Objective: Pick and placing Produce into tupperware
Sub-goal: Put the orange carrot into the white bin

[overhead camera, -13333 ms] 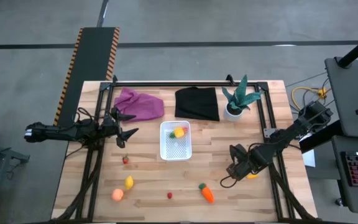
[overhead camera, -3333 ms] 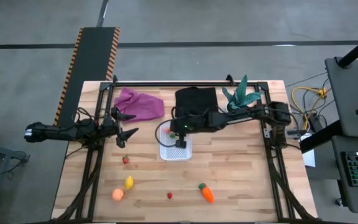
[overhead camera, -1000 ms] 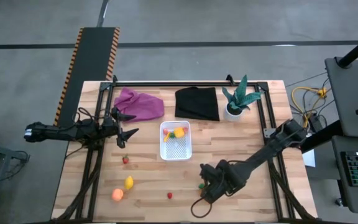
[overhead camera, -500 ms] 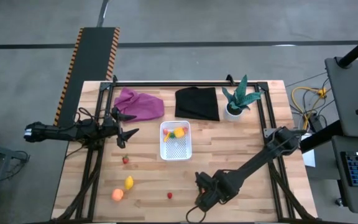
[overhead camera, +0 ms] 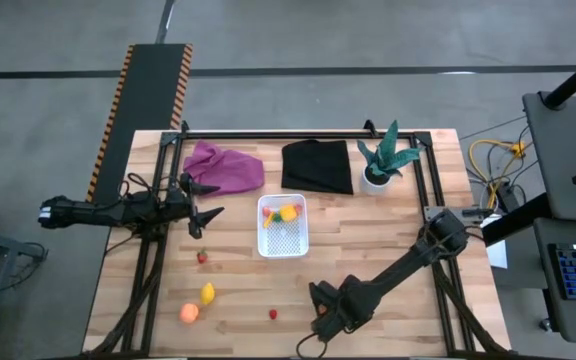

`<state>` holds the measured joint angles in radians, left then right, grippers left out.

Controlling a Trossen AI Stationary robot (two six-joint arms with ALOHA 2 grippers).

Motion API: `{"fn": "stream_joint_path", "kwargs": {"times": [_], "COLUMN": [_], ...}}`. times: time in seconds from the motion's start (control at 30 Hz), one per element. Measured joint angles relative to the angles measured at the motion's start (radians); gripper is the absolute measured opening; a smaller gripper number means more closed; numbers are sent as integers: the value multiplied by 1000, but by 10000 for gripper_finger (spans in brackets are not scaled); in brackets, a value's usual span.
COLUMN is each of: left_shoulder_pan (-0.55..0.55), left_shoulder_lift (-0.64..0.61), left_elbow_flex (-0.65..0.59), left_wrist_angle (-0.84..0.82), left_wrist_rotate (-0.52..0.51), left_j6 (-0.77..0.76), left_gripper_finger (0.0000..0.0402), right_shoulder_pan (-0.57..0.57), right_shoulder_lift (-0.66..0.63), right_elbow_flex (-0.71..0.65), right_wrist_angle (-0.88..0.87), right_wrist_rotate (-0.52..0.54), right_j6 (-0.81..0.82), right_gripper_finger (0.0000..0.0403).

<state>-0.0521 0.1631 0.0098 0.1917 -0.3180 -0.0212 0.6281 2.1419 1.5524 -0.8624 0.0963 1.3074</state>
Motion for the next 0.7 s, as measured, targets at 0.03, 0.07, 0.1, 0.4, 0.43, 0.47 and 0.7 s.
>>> {"fn": "stream_joint_path", "kwargs": {"times": [0.03, 0.07, 0.1, 0.4, 0.43, 0.47, 0.7], "left_shoulder_pan": [0, 0, 0, 0, 0, 0, 0], "left_shoulder_lift": [0, 0, 0, 0, 0, 0, 0], "left_elbow_flex": [0, 0, 0, 0, 0, 0, 0], "left_wrist_angle": [0, 0, 0, 0, 0, 0, 0], "left_wrist_rotate": [-1, 0, 0, 0, 0, 0, 0], "left_j6": [0, 0, 0, -1, -1, -1, -1], "left_gripper_finger": [290, 290, 290, 290, 290, 290, 290], "right_shoulder_pan": [0, 0, 0, 0, 0, 0, 0], "right_shoulder_lift": [3, 9, 11, 1, 1, -1, -5], "right_elbow_flex": [0, 2, 2, -2, -2, -3, -4], "right_wrist_angle": [2, -1, -1, -10, -12, -15, -18], "right_wrist_rotate": [-3, -4, -8, -17, -17, -17, -25], "right_j6": [-6, -7, -7, -3, -8, -12, -17], "right_gripper_finger": [329, 329, 329, 286, 276, 265, 204]}}
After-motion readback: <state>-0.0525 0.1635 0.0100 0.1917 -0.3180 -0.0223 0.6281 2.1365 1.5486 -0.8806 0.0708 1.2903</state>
